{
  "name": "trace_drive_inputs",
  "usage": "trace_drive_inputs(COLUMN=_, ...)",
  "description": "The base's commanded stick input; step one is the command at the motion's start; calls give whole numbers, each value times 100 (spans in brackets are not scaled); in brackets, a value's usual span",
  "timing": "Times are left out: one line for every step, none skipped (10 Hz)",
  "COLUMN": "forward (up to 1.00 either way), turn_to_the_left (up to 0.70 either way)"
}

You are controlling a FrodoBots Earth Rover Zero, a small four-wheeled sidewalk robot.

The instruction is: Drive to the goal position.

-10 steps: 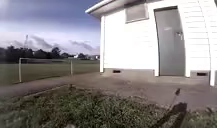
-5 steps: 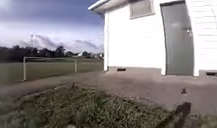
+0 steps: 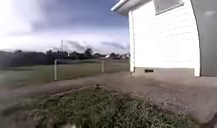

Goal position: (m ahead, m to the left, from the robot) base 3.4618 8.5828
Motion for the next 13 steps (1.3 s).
trace_drive_inputs(forward=5, turn_to_the_left=70)
trace_drive_inputs(forward=5, turn_to_the_left=70)
trace_drive_inputs(forward=4, turn_to_the_left=70)
trace_drive_inputs(forward=5, turn_to_the_left=70)
trace_drive_inputs(forward=5, turn_to_the_left=70)
trace_drive_inputs(forward=5, turn_to_the_left=70)
trace_drive_inputs(forward=4, turn_to_the_left=70)
trace_drive_inputs(forward=5, turn_to_the_left=63)
trace_drive_inputs(forward=4, turn_to_the_left=49)
trace_drive_inputs(forward=5, turn_to_the_left=18)
trace_drive_inputs(forward=5, turn_to_the_left=0)
trace_drive_inputs(forward=4, turn_to_the_left=0)
trace_drive_inputs(forward=4, turn_to_the_left=0)
